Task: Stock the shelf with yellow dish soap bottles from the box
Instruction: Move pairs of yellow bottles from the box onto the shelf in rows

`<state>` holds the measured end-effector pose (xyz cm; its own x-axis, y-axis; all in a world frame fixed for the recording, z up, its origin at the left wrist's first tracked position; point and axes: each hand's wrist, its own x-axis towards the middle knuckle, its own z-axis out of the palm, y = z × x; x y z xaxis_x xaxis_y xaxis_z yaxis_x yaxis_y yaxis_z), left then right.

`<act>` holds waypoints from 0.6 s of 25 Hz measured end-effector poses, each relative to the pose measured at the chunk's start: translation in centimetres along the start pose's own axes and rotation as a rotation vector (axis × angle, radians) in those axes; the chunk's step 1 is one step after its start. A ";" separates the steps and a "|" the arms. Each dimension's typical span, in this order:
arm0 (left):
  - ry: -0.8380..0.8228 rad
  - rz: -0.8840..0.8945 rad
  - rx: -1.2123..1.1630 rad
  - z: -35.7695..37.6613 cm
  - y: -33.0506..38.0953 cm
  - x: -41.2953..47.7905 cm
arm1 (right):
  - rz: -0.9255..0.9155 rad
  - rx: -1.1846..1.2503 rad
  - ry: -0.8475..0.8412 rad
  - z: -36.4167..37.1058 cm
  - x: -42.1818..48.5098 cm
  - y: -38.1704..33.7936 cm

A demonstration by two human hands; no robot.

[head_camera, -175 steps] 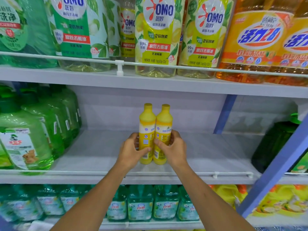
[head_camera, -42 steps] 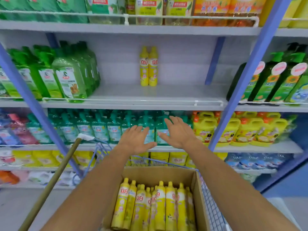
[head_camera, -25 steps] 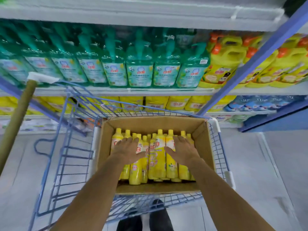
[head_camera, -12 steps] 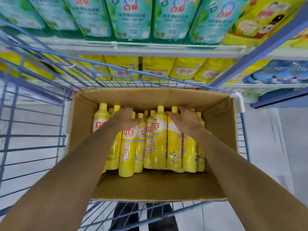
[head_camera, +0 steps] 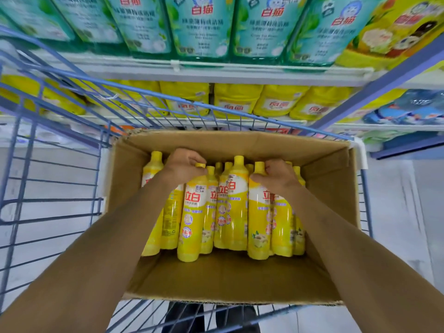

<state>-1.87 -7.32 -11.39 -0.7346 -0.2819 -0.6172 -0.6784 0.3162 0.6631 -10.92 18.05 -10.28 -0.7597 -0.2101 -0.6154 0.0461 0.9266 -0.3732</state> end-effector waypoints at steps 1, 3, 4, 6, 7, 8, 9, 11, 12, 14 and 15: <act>-0.022 -0.032 -0.071 -0.3 0.1 -0.2 | -0.003 0.021 -0.022 -0.1 -0.3 0.1; -0.085 -0.095 -0.145 -0.9 0.1 -0.4 | 0.004 0.115 -0.072 -0.1 -0.9 0.5; -0.121 -0.109 -0.143 -1.2 0.1 -0.4 | 0.010 0.195 -0.095 0.1 -1.3 0.7; -0.183 -0.113 -0.097 -1.5 0.3 -0.6 | 0.030 0.349 -0.110 0.4 -2.2 1.0; -0.197 -0.117 -0.072 -1.5 0.4 -0.8 | 0.038 0.397 -0.107 0.5 -2.8 1.0; -0.204 -0.125 -0.055 -1.6 0.5 -0.9 | 0.042 0.425 -0.107 0.5 -3.3 1.0; -0.211 -0.133 -0.044 -1.6 0.6 -1.2 | 0.041 0.434 -0.118 0.6 -3.7 1.2; -0.228 -0.155 -0.025 -1.5 0.7 -1.6 | 0.012 0.416 -0.173 0.6 -4.1 1.5; -0.237 -0.164 -0.008 -1.4 0.7 -1.9 | -0.002 0.403 -0.200 0.6 -4.2 1.7; -0.256 -0.197 0.023 -1.0 0.3 -2.6 | 0.002 0.379 -0.237 1.0 -4.3 2.1; -0.258 -0.222 0.008 -0.6 0.0 -3.0 | 0.001 0.365 -0.252 1.2 -4.4 2.2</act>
<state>0.35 -7.03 -9.25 -0.5423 -0.1067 -0.8334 -0.8205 0.2807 0.4980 -6.70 20.64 -9.29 -0.5798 -0.3203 -0.7492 0.3074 0.7656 -0.5652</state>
